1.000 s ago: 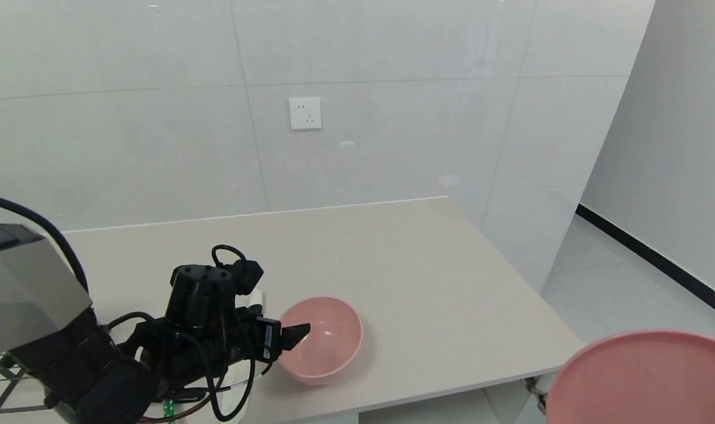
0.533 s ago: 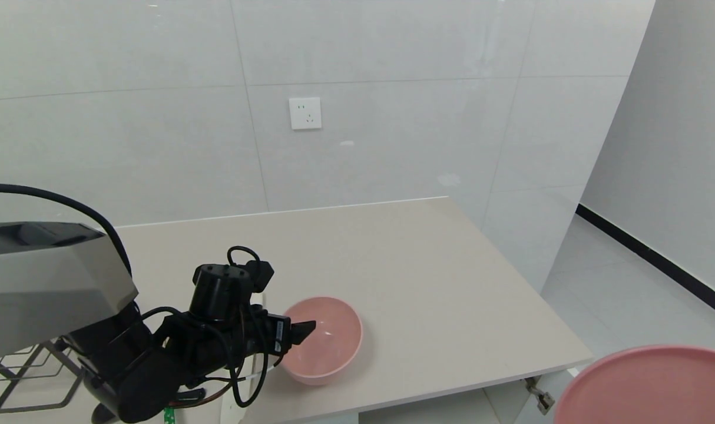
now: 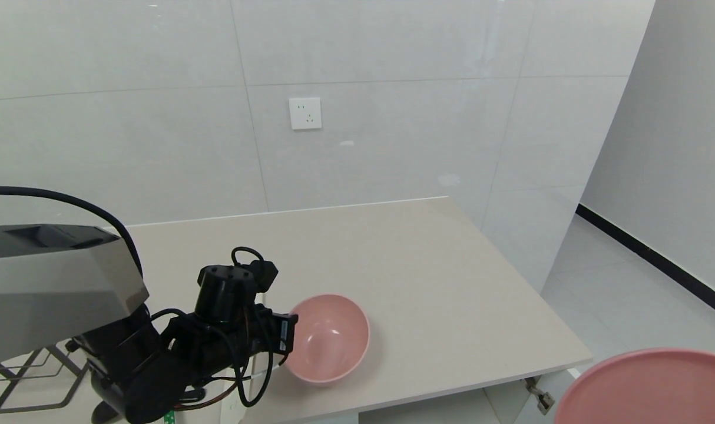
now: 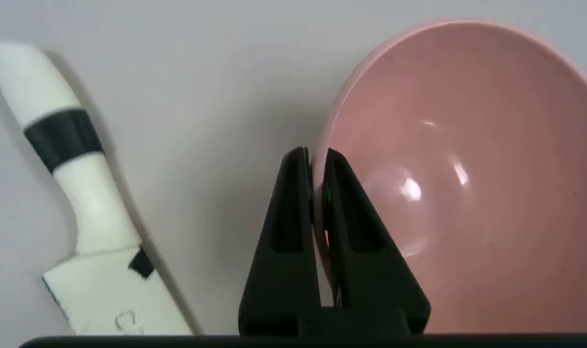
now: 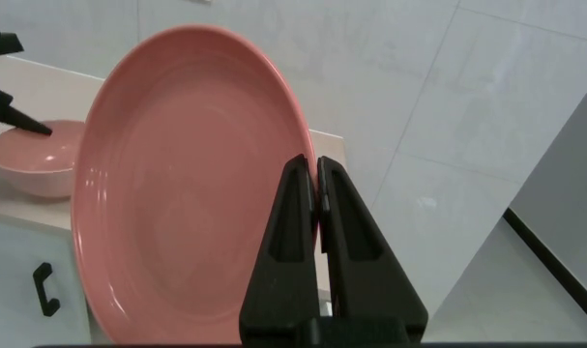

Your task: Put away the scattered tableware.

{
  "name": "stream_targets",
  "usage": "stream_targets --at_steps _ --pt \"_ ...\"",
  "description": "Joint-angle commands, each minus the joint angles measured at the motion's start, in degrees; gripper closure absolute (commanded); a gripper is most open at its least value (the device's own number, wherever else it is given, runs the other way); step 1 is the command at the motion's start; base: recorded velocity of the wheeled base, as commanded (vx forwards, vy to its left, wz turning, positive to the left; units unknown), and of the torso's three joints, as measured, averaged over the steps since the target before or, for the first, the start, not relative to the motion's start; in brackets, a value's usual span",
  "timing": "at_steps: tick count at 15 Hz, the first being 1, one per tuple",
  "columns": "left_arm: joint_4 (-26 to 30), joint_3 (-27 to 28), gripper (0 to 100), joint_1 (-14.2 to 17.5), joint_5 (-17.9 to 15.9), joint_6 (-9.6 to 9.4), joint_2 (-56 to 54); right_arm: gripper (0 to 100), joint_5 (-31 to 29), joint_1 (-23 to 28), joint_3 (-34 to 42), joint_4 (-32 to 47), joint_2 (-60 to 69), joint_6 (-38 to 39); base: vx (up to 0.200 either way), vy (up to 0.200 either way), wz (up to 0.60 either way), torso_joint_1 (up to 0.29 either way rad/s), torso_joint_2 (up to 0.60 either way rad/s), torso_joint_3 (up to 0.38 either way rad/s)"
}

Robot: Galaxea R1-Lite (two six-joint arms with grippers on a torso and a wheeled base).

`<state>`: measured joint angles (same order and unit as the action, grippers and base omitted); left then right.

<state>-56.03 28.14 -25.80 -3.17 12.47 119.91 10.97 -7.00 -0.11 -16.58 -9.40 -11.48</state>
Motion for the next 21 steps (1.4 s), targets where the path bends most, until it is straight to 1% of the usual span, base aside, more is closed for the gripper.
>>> stream_targets --at_steps 1,2,3,4,5,6,7,8,10,11,12,13,14,15,16,18,19,21 --pt "-5.4 -2.4 100 0.3 0.0 0.01 -0.5 100 0.0 0.0 0.0 0.0 -0.3 0.0 0.000 0.000 0.00 0.000 0.00 0.000" --pt "-8.2 -3.6 100 0.4 0.0 0.10 -0.6 100 0.0 0.0 0.0 0.1 -0.3 0.1 0.000 0.000 0.00 0.000 0.00 0.000" --pt "-15.7 -7.2 100 0.5 0.0 0.01 -0.7 100 0.0 0.0 0.0 0.1 -0.3 0.1 0.000 0.000 0.00 0.000 0.00 0.000" --pt "-19.1 -9.2 100 0.4 0.0 0.01 -0.7 100 0.0 0.0 0.0 0.1 -0.3 0.1 0.000 0.000 0.00 0.000 0.00 0.000" --pt "-24.2 -12.0 100 0.3 0.0 0.10 -0.7 100 -0.1 0.1 0.0 0.1 -0.3 0.1 0.000 0.000 0.00 0.000 0.00 0.000" --pt "-29.3 -15.7 100 0.4 0.0 0.45 -1.2 100 -0.1 0.1 0.0 0.1 0.0 0.1 0.000 0.000 0.00 0.000 0.00 0.000" --pt "-31.2 -18.0 100 0.2 0.0 1.59 -3.6 100 -0.1 0.7 0.0 0.1 0.8 0.6 0.000 0.000 0.00 0.000 0.00 0.000" --pt "-31.8 -19.3 100 0.0 0.0 2.38 -6.8 100 -0.1 1.4 0.0 0.3 1.7 1.0 0.000 0.000 0.00 0.000 0.00 0.000" --pt "-31.4 -20.5 100 -0.5 0.1 2.47 -16.1 100 -0.1 2.3 0.1 3.1 4.0 1.4 0.000 0.000 0.00 0.000 0.00 0.000" --pt "-30.6 -22.1 100 -0.5 1.3 2.47 -23.2 100 -0.2 2.3 0.1 3.2 4.0 1.9 0.000 0.000 0.00 0.000 0.00 0.000" --pt "-30.0 -24.4 100 -0.3 1.9 2.38 -27.9 100 -0.2 2.3 0.1 3.4 4.1 2.3 0.000 0.000 0.00 0.000 0.00 0.000" --pt "-29.0 -28.1 100 0.0 2.1 2.38 -33.9 100 -0.2 2.3 0.1 4.5 4.1 2.3 0.000 0.000 0.00 0.000 0.00 0.000" --pt "-28.1 -28.1 100 0.1 2.5 2.47 -37.5 100 -0.2 2.3 0.1 5.5 4.1 2.3 0.000 0.000 0.00 0.000 0.00 0.000" --pt "-26.4 -28.1 100 2.1 4.1 2.56 -43.7 100 -0.2 2.3 0.1 7.4 4.1 2.3 0.000 0.000 0.00 0.000 0.00 0.000" --pt "-26.2 -28.1 100 6.3 4.4 2.56 -48.6 100 -0.6 2.3 0.1 8.8 4.1 2.4 0.000 0.000 0.00 0.000 0.00 0.000" --pt "-26.1 -28.1 100 12.5 4.1 2.29 -54.5 100 -1.4 2.3 0.1 10.7 4.1 2.4 0.000 0.000 0.00 0.000 0.00 0.000" --pt "-24.8 -28.1 100 14.9 3.7 2.12 -59.3 100 -1.6 2.3 0.1 12.4 4.1 2.3 0.000 0.000 0.00 0.000 0.00 0.000" --pt "-18.2 -28.1 100 16.3 3.3 1.24 -66.6 100 -1.7 2.3 0.1 12.4 4.1 2.4 0.000 0.000 0.00 0.000 0.00 0.000"
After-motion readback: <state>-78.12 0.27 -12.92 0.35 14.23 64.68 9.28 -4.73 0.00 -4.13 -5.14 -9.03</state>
